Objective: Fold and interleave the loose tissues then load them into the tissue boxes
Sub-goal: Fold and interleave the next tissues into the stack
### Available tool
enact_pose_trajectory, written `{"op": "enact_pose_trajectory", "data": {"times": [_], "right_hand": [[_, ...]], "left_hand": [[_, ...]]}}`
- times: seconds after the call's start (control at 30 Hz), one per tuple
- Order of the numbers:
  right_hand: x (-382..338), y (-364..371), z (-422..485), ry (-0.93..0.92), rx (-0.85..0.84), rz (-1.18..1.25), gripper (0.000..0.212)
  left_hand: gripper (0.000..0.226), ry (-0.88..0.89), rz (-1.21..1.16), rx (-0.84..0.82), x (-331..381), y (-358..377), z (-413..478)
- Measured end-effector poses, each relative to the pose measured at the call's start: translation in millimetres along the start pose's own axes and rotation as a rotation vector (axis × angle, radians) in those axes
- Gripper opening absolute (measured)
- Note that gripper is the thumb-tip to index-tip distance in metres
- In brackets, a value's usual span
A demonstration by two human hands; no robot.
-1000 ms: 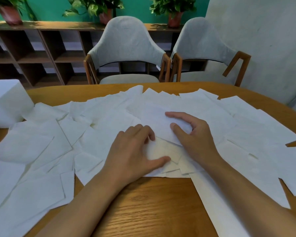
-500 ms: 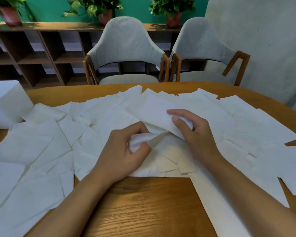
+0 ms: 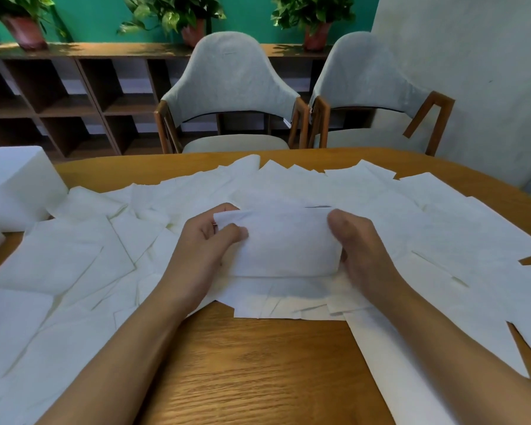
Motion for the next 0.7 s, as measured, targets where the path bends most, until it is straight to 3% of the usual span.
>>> {"op": "enact_pose_trajectory", "data": {"times": [0.1,0.2,0.43,0.7], "right_hand": [[0.3,5.7,-3.7,0.012,0.064,-0.081,0.026],[5.4,6.7,-3.8,0.061,0.081,-0.098,0.032],[5.0,9.3,-1.2,-0.054,-0.011,-0.177,0.058],[5.9,7.3,-0.9,-0.081,0.004,-0.147,0.052]], "left_hand": [[0.010,0.008,0.114,0.124,-2.2,3.9,-0.7],[0.008,0.006,0.125,0.155,-2.4,3.6,-0.4],[0.015,-0.044,0.111,0.145,-3.3,2.0,0.3],[0.011,-0.026,0.090,0.162,-6.3,3.8,0.6]]}}
Point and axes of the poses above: each hand's wrist, its own z-axis towards the middle knuckle, its own y-axis out of the palm, x = y × z, the point moved 3 cm from there along z, towards the middle knuckle, and after that the axes turned 5 degrees about -y, right-handed, at the moved point
